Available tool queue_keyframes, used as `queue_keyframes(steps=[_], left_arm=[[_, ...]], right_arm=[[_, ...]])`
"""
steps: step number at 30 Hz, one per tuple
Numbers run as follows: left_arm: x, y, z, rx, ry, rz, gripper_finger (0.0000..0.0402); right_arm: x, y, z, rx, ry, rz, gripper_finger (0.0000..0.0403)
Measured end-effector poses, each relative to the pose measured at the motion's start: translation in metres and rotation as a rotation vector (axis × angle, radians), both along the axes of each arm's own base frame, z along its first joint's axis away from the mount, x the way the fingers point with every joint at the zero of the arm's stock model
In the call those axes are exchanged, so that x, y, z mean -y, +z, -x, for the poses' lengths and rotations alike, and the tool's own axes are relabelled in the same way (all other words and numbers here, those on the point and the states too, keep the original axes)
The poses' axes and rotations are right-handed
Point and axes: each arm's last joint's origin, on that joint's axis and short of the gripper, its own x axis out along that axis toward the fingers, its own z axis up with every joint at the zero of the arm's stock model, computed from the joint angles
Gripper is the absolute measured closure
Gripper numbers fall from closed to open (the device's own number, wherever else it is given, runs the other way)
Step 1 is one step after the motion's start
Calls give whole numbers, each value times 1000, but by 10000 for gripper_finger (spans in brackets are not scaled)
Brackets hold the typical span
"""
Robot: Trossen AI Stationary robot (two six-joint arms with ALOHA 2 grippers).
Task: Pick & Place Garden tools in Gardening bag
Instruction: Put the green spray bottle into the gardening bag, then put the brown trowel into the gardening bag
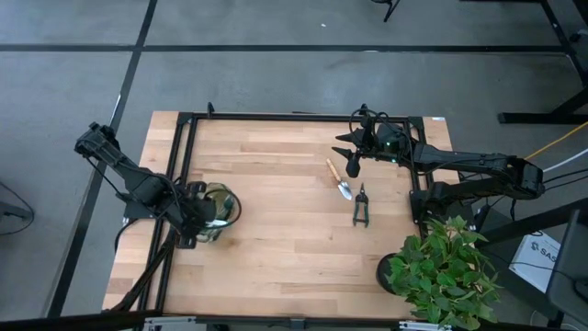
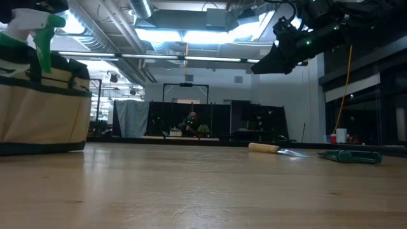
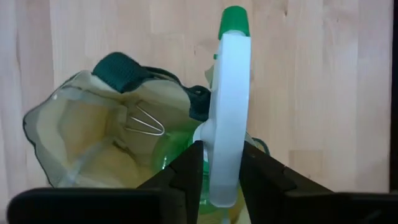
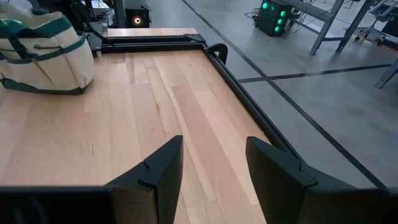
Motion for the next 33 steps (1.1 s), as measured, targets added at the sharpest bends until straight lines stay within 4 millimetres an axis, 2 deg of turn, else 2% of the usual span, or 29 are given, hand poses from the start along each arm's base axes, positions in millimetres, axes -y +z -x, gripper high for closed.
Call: queue_keyframes(steps=[7,17,26,29,33], left_arm=[[0,0,0,2,95,30,276],[-2,7,3,57,76,94,252],[-19,33,22,328,136,171,256],[-25,39,23,444,161,87,256],[-31,45,16,600,229,-77,258]], right_arm=[[0,0,0,0,0,0,224],[0,0,0,0,0,0,224],[0,0,0,0,0,0,224],[0,0,0,0,0,0,224],[0,0,0,0,0,0,224]])
